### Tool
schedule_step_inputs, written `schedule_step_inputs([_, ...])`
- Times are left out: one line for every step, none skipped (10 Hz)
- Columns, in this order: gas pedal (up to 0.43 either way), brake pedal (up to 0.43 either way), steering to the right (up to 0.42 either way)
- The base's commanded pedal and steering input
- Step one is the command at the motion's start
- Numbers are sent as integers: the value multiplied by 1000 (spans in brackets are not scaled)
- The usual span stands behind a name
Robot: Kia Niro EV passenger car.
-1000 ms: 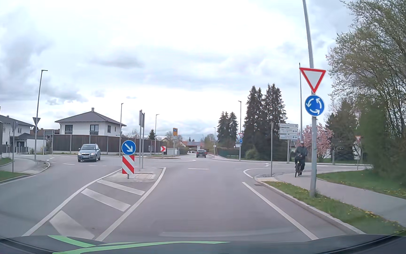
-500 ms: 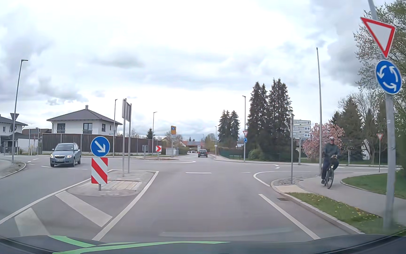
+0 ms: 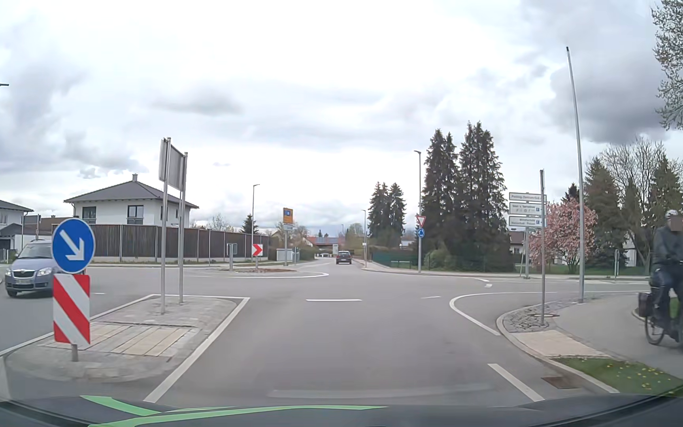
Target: Follow the waypoints while adhering to traffic rules and regulations
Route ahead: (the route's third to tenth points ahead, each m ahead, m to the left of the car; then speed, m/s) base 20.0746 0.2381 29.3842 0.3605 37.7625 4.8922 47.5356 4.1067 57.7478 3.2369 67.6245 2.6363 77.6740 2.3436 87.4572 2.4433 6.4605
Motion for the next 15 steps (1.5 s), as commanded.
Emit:
schedule_step_inputs([0, 12, 1])
schedule_step_inputs([0, 0, 3])
schedule_step_inputs([0, 0, 5])
schedule_step_inputs([0, 0, 7])
schedule_step_inputs([0, 0, 11])
schedule_step_inputs([0, 0, 15])
schedule_step_inputs([0, 0, 21])
schedule_step_inputs([0, 0, 27])
schedule_step_inputs([39, 0, 31])
schedule_step_inputs([110, 0, 38])
schedule_step_inputs([130, 0, 43])
schedule_step_inputs([150, 0, 48])
schedule_step_inputs([150, 0, 48])
schedule_step_inputs([157, 0, 48])
schedule_step_inputs([157, 0, 49])
